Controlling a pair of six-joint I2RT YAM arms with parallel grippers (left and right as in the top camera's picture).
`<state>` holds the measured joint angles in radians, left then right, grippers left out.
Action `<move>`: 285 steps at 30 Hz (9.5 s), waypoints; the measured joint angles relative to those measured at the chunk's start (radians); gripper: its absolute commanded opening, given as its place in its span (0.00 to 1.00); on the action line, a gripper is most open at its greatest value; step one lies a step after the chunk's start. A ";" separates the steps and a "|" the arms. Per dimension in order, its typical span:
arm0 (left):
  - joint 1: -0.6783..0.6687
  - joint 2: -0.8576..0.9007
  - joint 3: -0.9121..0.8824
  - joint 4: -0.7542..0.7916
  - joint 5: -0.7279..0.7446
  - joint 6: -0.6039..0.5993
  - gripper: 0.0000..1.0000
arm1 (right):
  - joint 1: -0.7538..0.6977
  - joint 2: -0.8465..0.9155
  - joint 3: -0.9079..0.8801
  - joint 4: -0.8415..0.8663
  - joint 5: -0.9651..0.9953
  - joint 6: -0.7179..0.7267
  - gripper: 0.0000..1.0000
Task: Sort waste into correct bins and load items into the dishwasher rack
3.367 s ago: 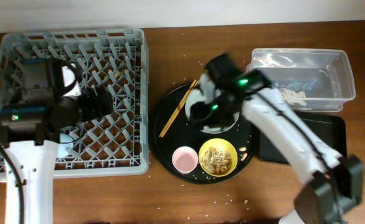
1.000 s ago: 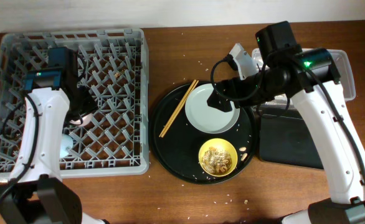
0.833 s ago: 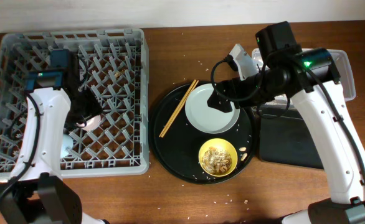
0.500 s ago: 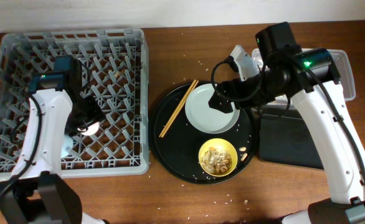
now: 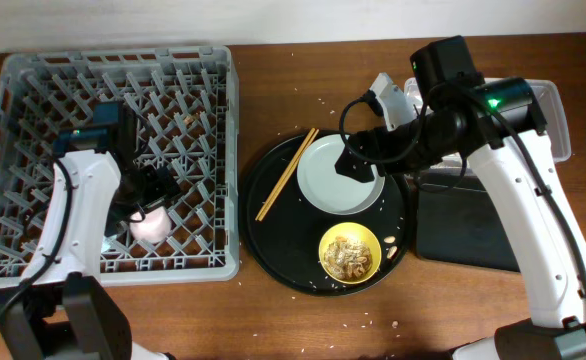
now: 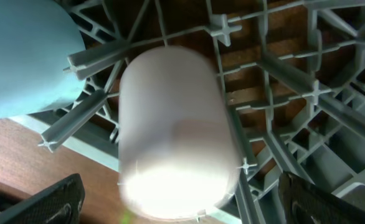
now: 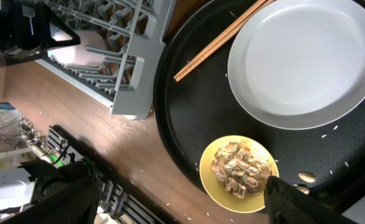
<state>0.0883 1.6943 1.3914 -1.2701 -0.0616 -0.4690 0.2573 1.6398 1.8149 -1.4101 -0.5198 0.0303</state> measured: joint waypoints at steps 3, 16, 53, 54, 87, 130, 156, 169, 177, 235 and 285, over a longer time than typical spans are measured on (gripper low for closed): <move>0.000 -0.002 0.278 -0.143 0.010 0.016 0.99 | 0.000 0.000 0.000 0.001 0.000 0.000 0.86; -0.138 -0.060 0.570 -0.128 0.426 0.582 0.99 | 0.320 0.016 -0.676 0.535 0.208 0.611 0.46; -0.139 -0.060 0.570 -0.132 0.425 0.583 0.99 | -0.784 -0.127 -0.808 0.346 -0.496 -0.470 0.04; -0.139 -0.060 0.570 -0.132 0.425 0.583 0.99 | -0.828 -0.127 -0.835 0.352 -0.533 -0.504 0.04; -0.139 -0.060 0.570 -0.131 0.425 0.583 0.99 | -0.895 -0.113 -0.979 0.710 -0.773 -0.148 0.04; -0.139 -0.060 0.570 -0.072 0.425 0.585 0.99 | 0.211 0.132 -0.416 0.559 0.228 0.281 0.65; -0.139 -0.063 0.570 -0.072 0.425 0.586 0.99 | -0.253 -1.543 -1.477 0.891 0.616 0.052 0.98; -0.139 -0.063 0.570 -0.072 0.424 0.586 0.99 | -0.256 -1.628 -1.798 1.330 0.545 0.052 0.99; -0.455 0.117 0.576 0.060 0.161 0.498 0.95 | -0.256 -1.628 -1.799 1.332 0.544 0.052 0.99; -0.638 0.518 0.288 0.317 0.018 0.379 0.00 | -0.256 -1.630 -1.800 1.333 0.544 0.052 0.98; -0.639 0.626 0.534 0.273 -0.072 0.398 0.45 | -0.256 -1.630 -1.801 1.333 0.541 0.052 0.98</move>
<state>-0.5510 2.3203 1.9255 -0.9970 -0.1333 -0.0711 0.0013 0.0101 0.0143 -0.0769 0.0212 0.0826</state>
